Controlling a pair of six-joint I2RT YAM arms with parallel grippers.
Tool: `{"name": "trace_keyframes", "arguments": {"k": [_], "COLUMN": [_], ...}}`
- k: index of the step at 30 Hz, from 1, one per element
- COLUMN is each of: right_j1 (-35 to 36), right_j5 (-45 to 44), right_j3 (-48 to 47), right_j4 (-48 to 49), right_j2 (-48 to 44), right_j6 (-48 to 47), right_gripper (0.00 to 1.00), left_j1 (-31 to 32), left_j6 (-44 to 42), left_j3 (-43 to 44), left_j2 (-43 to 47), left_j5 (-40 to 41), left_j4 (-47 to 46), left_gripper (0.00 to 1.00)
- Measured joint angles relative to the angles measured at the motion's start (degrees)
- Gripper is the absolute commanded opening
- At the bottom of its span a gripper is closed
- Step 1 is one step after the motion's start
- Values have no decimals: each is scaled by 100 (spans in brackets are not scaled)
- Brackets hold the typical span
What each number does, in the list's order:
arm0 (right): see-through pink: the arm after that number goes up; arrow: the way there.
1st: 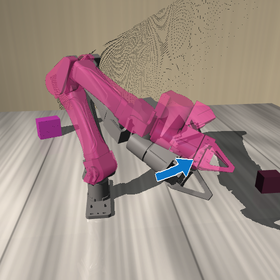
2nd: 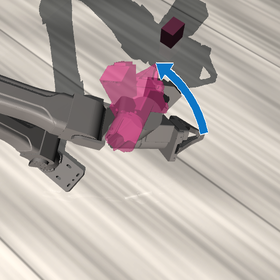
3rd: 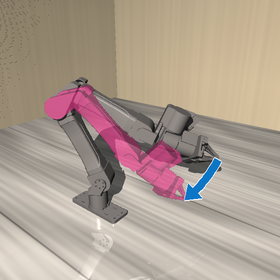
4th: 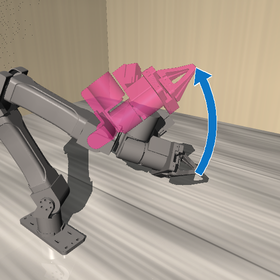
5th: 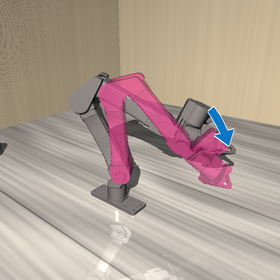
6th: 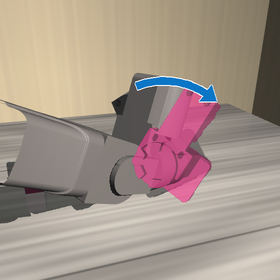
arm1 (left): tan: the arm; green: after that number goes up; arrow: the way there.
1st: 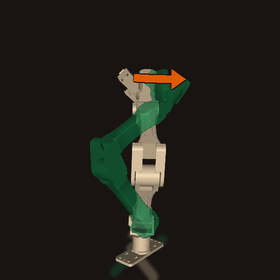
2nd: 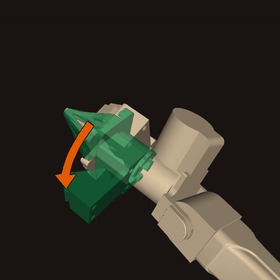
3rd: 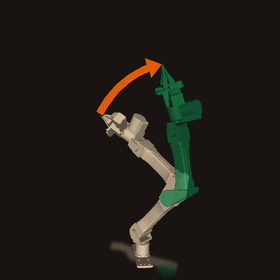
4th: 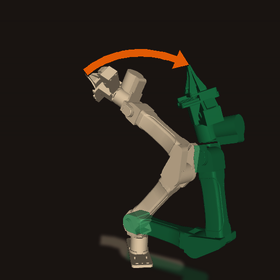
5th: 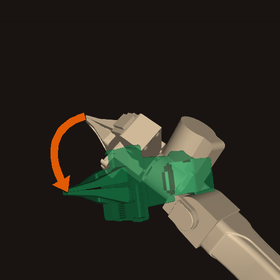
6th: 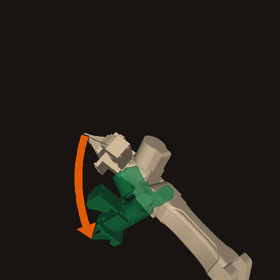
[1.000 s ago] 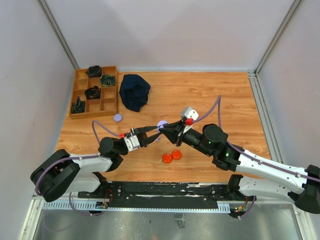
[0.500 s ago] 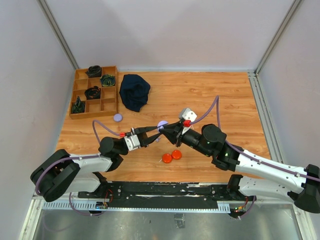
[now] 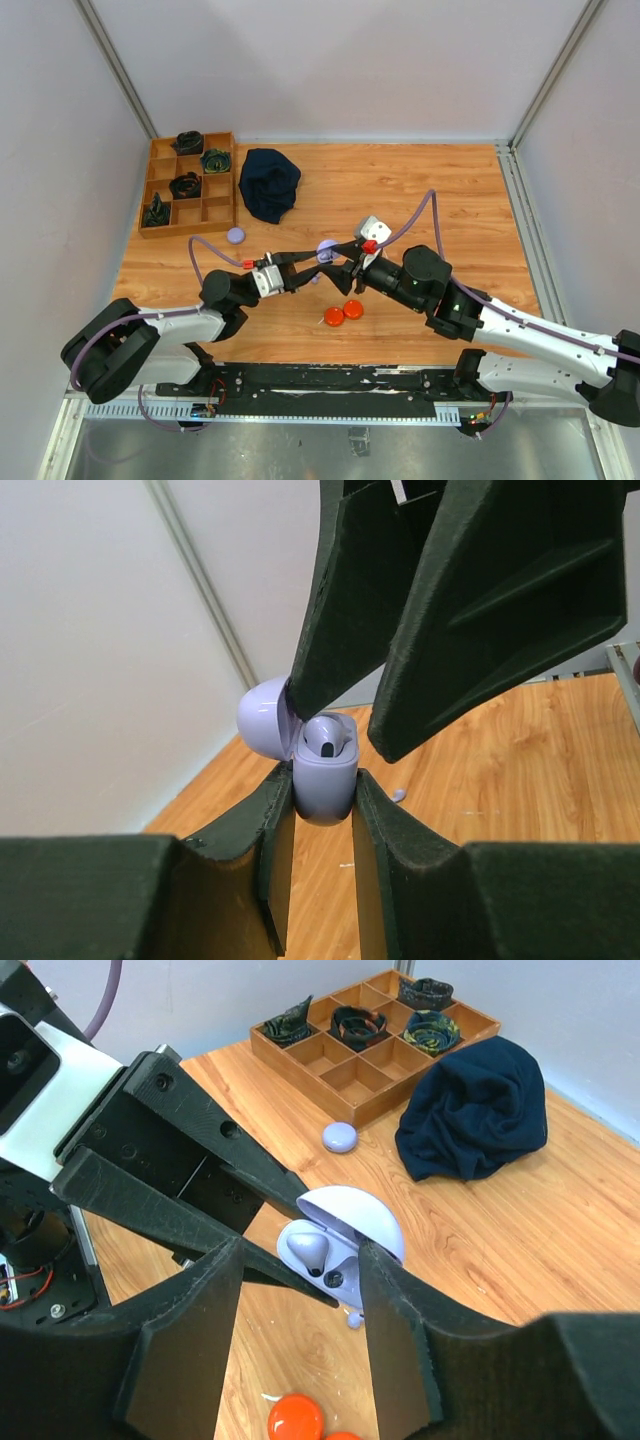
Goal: Insert the wireless bluetooth earbuds into the charging case
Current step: Place the earbud in the charging case.
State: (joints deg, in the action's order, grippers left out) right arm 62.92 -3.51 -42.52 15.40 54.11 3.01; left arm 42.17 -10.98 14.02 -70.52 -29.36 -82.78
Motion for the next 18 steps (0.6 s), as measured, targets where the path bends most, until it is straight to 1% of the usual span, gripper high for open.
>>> {"name": "trace_keyframes", "arguments": {"k": [5,9,16,18], "right_j1": [0,0,-31,-201], "right_j5": [-7,-160,-588,-623], "right_j3": [-372,-750,-1812,-2109], "right_j4": [-704,-1276,-2879,-3414], "right_j2": [-111,-291,-402,-350], "right_j6": [-98,-186,-221,-197], "right_gripper": [63,70,77,79], "left_j1": [0,0,0,0], "left_j6": [17,96,24,-94], "left_j3": [37,120,216,219], "left_j2": [28,160,745,938], "left_j5": [76,114,190,197], "left_j4": [96,483,1290,1521], "left_gripper": [0,0,0,0]}}
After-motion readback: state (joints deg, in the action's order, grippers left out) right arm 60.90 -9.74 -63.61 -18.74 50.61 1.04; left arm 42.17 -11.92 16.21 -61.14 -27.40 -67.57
